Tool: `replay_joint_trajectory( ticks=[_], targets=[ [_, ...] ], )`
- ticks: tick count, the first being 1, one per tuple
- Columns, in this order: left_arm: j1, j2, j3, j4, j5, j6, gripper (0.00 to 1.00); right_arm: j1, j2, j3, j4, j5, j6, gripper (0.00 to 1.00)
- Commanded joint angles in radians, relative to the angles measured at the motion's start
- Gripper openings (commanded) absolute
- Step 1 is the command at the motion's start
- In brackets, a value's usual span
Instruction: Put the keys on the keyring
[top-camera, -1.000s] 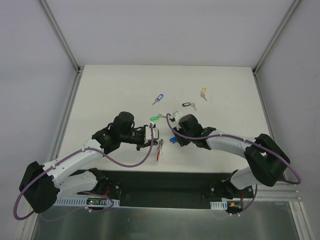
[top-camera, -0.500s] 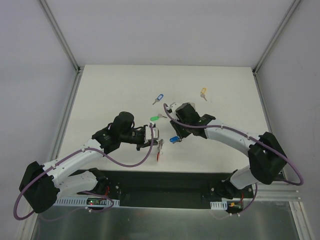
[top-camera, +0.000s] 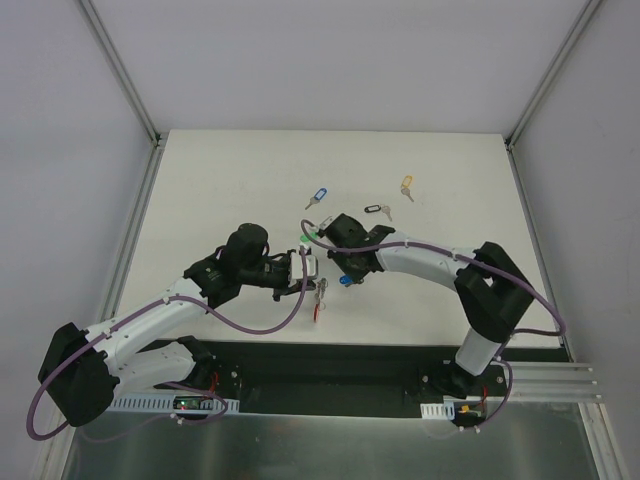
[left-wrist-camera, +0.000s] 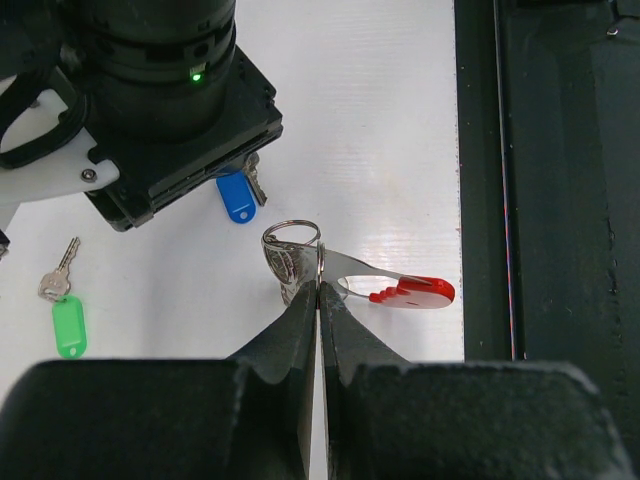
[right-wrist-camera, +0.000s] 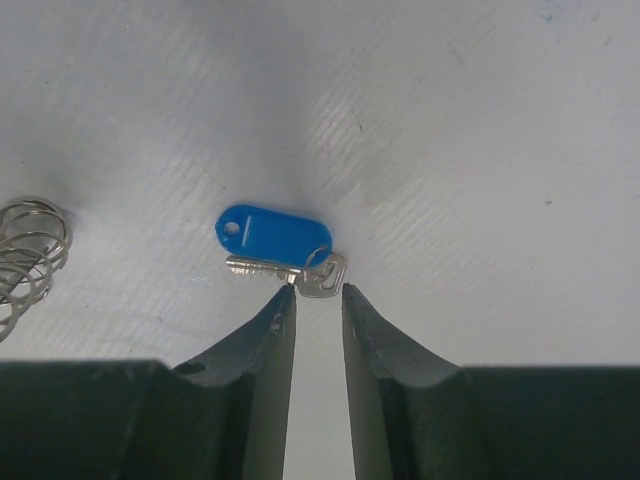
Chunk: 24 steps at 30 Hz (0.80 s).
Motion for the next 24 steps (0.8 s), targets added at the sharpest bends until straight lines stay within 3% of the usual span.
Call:
replay_joint_trajectory(
  ticks=[1, 21, 24],
  targets=[
    [-0.005, -0.013, 0.025, -0.016, -0.016, -0.004, 0.00, 0.017, 0.045, 0.070, -0.067, 0.077, 0.017, 0.28],
    [-0.007, -0.013, 0.025, -0.016, -0.015, -0.004, 0.00, 0.030, 0.175, 0.134, -0.107, 0.098, 0.010, 0.25],
    [-0.005, -0.011, 0.025, -0.016, -0.015, -0.007, 0.00, 0.032, 0.186, 0.134, -0.107, 0.100, 0.007, 0.19]
  ],
)
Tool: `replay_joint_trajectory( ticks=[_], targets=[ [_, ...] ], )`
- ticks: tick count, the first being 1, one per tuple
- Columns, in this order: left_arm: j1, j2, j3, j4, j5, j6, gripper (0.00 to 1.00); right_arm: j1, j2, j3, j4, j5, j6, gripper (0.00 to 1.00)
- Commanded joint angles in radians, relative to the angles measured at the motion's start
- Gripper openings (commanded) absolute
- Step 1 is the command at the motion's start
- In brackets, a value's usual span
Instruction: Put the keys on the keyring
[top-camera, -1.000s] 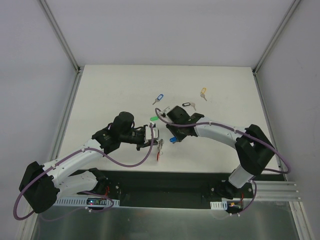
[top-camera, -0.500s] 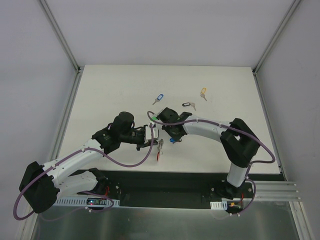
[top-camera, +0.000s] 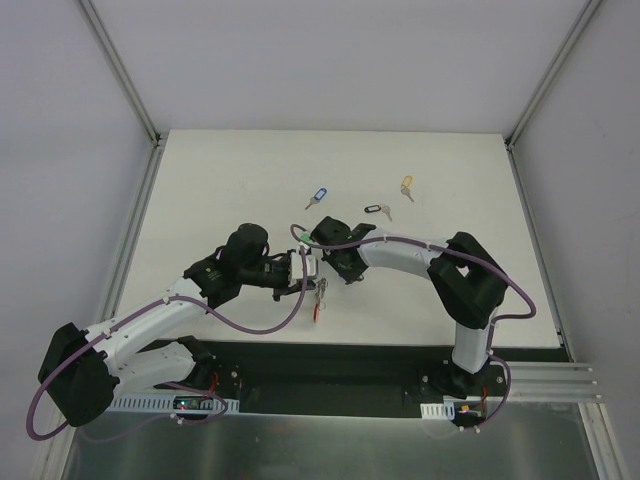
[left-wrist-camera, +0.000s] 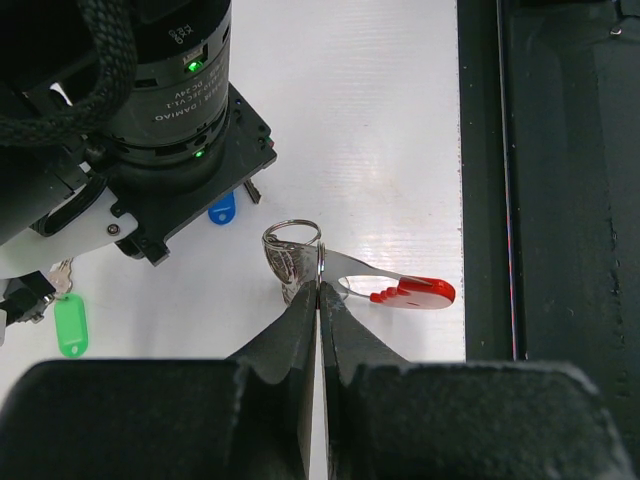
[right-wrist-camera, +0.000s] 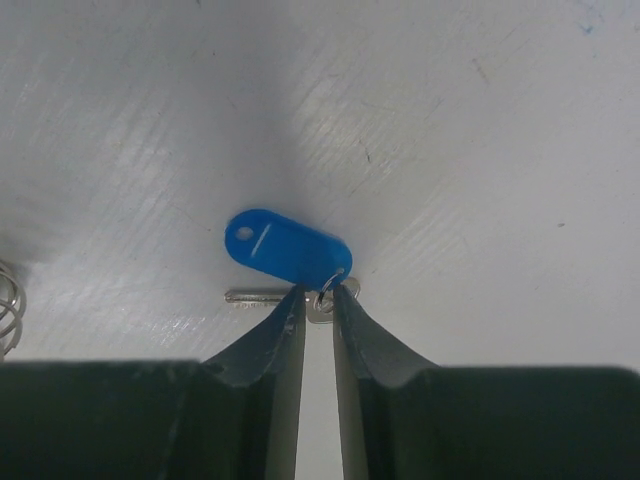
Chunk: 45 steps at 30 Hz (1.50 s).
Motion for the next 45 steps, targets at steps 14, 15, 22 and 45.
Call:
replay_joint_trajectory(
  ticks=[14, 15, 22, 45],
  targets=[
    [-0.007, -0.010, 0.025, -0.016, -0.011, -0.006, 0.00, 0.005, -0.012, 0.019, -0.050, 0.038, -0.001, 0.01],
    [-0.005, -0.009, 0.025, -0.015, -0.010, -0.008, 0.00, 0.005, -0.035, 0.019, -0.055, 0.036, -0.004, 0.01],
    [-0.005, -0.009, 0.026, -0.015, -0.005, -0.009, 0.00, 0.006, -0.216, -0.030, -0.047, -0.019, -0.063, 0.01],
    [-0.007, -0.056, 0.028, -0.018, -0.013, -0.006, 0.00, -0.066, -0.853, -0.427, 0.418, -0.740, -0.276, 0.01]
  ],
)
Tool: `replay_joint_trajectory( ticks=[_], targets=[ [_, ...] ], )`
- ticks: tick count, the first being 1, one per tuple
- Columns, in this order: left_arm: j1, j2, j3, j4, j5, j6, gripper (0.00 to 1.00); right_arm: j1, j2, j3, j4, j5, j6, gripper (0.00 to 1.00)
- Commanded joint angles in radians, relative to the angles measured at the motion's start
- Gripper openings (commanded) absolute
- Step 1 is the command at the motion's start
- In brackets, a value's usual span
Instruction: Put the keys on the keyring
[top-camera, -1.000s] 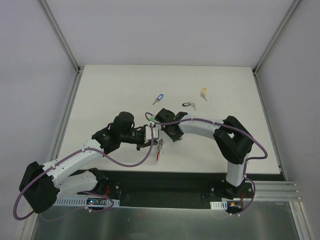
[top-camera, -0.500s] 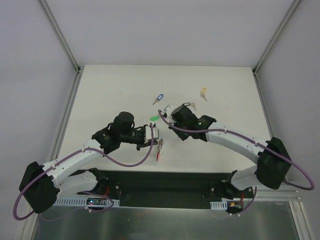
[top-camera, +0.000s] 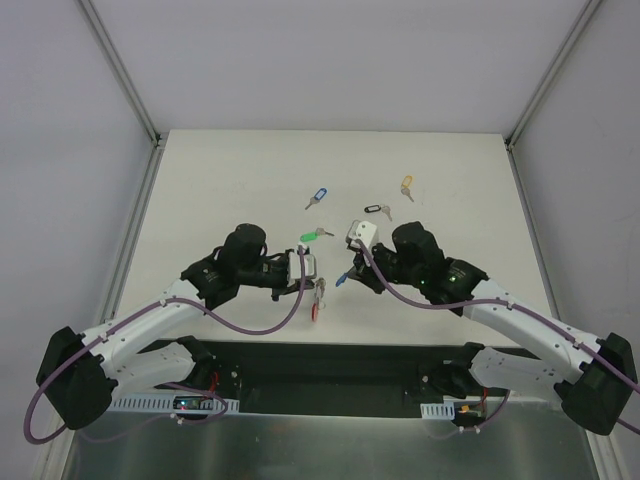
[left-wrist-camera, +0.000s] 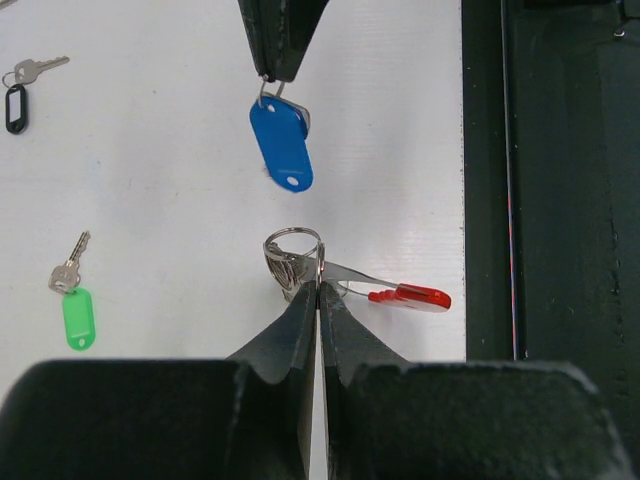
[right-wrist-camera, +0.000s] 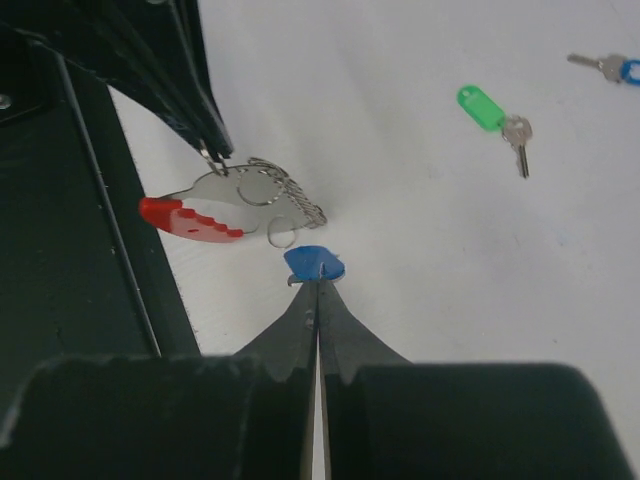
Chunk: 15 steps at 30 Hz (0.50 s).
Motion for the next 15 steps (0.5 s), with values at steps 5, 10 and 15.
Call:
replay_joint_trajectory(
  ticks=[5, 10, 15],
  targets=[
    [-0.005, -0.059, 0.021, -0.015, -0.014, 0.010, 0.00, -0.018, -0.010, 0.040, 0.076, -0.319, -0.072, 0.01],
    [-0.005, -0.059, 0.022, -0.017, 0.009, 0.015, 0.00, -0.018, 0.007, 0.053, 0.068, -0.367, -0.081, 0.01],
    [-0.007, -0.050, 0.021, -0.017, 0.041, 0.019, 0.00, -0.010, 0.001, 0.048, 0.070, -0.347, -0.097, 0.01]
  ],
)
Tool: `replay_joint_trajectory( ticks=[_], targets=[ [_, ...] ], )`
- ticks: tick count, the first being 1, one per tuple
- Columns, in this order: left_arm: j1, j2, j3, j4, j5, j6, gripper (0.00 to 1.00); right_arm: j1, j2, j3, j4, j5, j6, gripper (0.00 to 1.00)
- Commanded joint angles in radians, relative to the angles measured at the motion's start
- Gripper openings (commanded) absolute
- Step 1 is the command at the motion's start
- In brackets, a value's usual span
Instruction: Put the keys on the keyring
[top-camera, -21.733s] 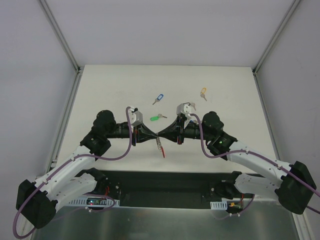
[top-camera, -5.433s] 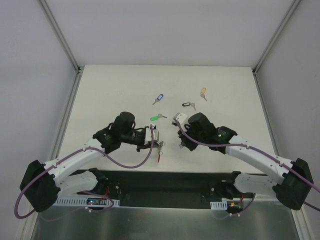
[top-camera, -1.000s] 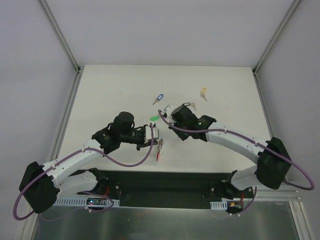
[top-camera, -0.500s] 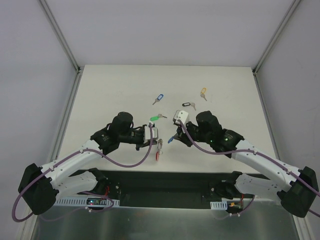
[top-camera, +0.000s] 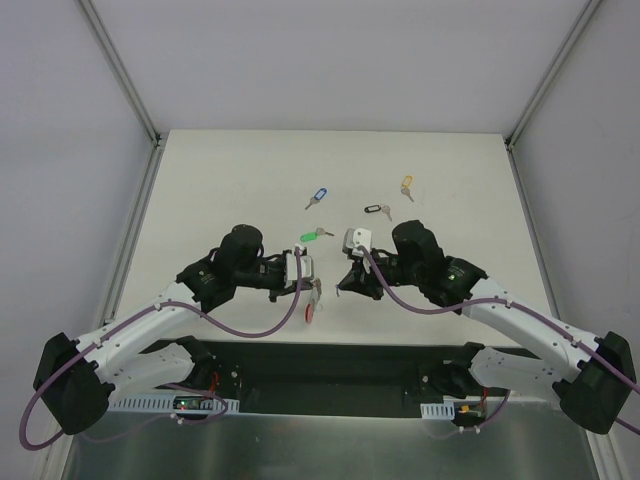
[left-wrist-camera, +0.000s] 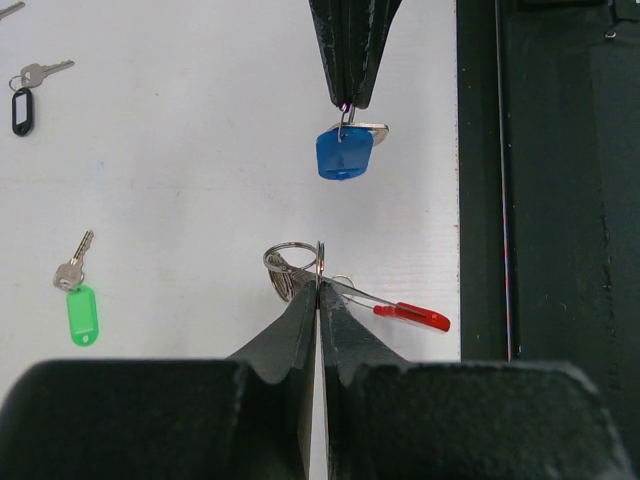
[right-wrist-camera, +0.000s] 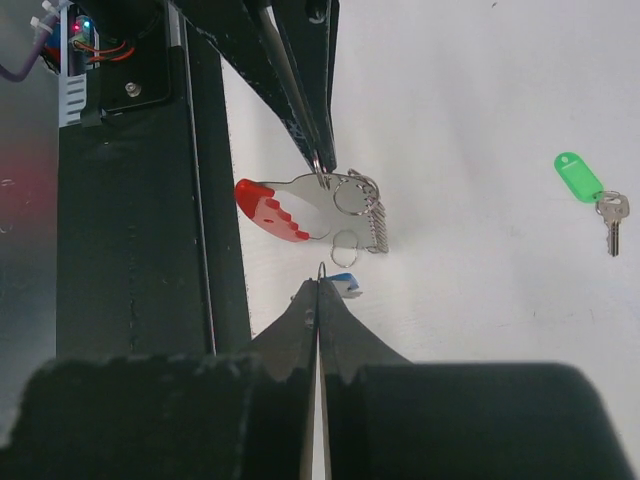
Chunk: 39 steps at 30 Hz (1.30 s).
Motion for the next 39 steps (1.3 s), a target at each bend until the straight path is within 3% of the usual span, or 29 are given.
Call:
replay_joint_trajectory(
  ticks=[1, 17, 29, 39],
  targets=[
    [-0.007, -0.010, 0.021, 0.010, 0.051, 0.019, 0.00, 0.005, -0.010, 0.042, 0.037, -0.046, -0.039, 0.01],
    [-0.007, 0.035, 0.019, 0.010, 0.108, 0.042, 0.00, 0.060, 0.011, 0.053, 0.067, -0.004, -0.089, 0.01],
    [-0.007, 0.046, 0.025, 0.011, 0.146, 0.031, 0.00, 0.199, 0.002, 0.055, 0.087, 0.250, -0.170, 0.01],
    [-0.007, 0.044, 0.025, 0.010, 0.151, 0.029, 0.00, 0.248, 0.043, 0.084, 0.055, 0.319, -0.206, 0.01]
  ],
)
